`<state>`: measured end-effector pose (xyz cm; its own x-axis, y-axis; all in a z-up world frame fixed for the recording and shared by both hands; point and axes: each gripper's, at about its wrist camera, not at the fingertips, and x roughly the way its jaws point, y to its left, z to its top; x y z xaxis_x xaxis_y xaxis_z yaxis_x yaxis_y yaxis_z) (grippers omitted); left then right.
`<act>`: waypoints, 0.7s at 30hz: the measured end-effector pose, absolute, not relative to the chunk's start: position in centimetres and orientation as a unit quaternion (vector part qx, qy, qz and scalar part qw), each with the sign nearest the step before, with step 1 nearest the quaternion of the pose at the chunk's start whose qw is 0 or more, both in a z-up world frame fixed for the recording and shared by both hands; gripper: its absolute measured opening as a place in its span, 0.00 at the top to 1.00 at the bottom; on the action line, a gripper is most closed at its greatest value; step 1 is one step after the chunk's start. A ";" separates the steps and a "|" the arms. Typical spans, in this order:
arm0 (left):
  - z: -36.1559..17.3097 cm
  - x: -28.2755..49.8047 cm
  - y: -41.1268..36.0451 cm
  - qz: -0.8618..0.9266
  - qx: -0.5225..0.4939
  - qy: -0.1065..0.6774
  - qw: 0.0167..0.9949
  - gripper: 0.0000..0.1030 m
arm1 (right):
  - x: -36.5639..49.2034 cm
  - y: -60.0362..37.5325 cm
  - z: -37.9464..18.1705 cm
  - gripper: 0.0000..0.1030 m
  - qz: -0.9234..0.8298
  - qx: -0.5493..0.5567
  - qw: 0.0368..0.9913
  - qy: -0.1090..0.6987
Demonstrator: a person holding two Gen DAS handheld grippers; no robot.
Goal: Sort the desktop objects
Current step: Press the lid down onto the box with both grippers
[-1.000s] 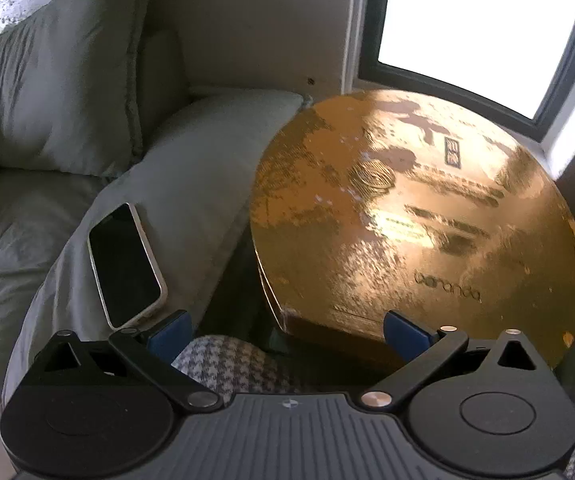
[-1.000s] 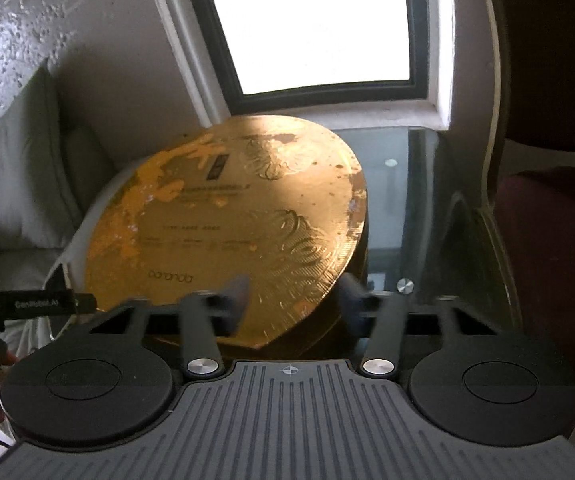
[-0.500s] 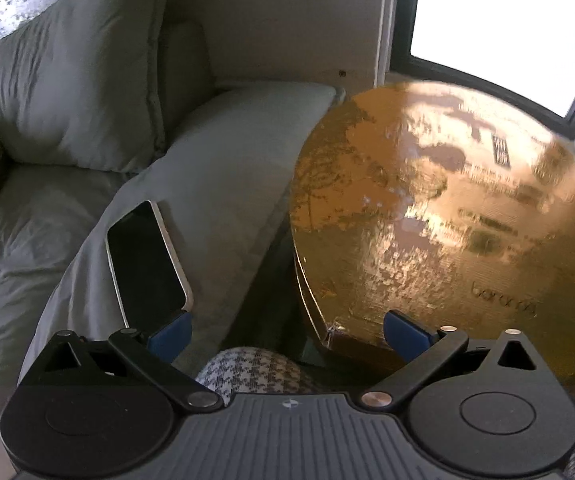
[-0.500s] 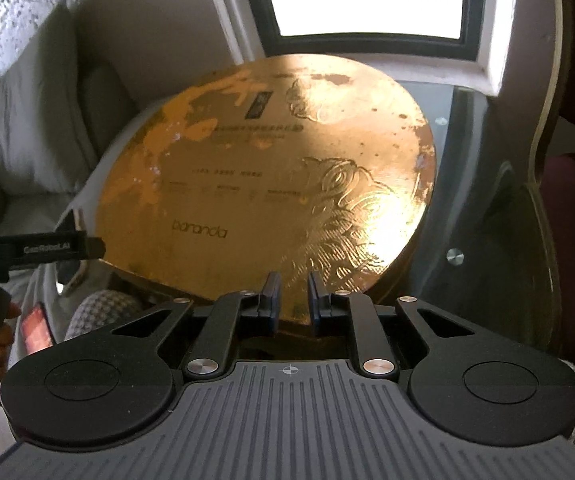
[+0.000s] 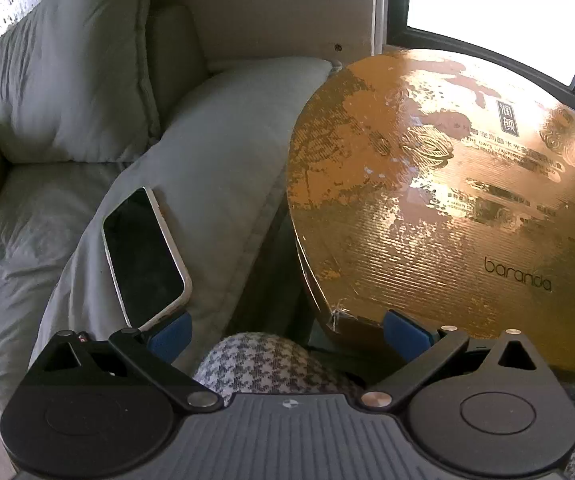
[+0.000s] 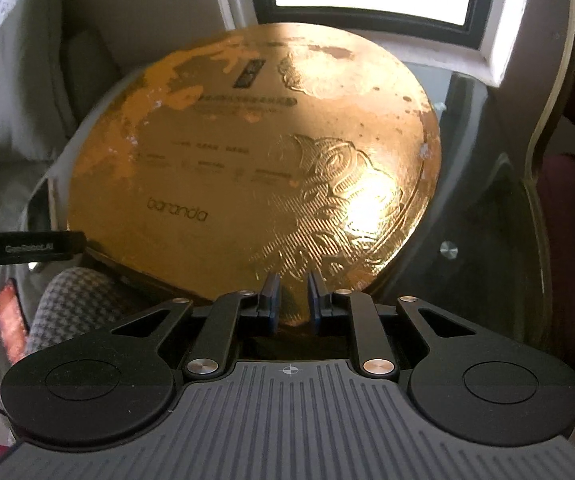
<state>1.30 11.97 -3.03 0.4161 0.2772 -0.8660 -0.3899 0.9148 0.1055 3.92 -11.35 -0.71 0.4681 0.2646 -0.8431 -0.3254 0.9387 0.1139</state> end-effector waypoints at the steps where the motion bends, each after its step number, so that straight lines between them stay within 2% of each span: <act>1: -3.1 1.3 12.0 0.199 -0.055 0.503 0.839 0.01 | 4.0 -11.3 -0.7 0.81 0.172 -0.035 0.856 0.486; 7: -3.2 1.4 11.9 0.199 -0.051 0.503 0.840 0.01 | 3.9 -10.7 -0.8 0.81 0.171 -0.067 0.852 0.490; 13: -2.2 1.2 11.3 0.177 -0.055 0.501 0.846 0.02 | 3.9 -11.7 -0.4 0.80 0.179 -0.037 0.851 0.492; 21: -1.0 2.7 5.7 0.083 -0.016 0.493 0.866 0.01 | 3.8 -13.2 1.0 0.80 0.176 -0.014 0.869 0.462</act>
<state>2.69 5.72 -0.97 0.5003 0.1269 -0.8565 -0.1590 0.9858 0.0531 3.84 -13.24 0.95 0.5121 0.2929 -0.8075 -0.3180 0.9379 0.1385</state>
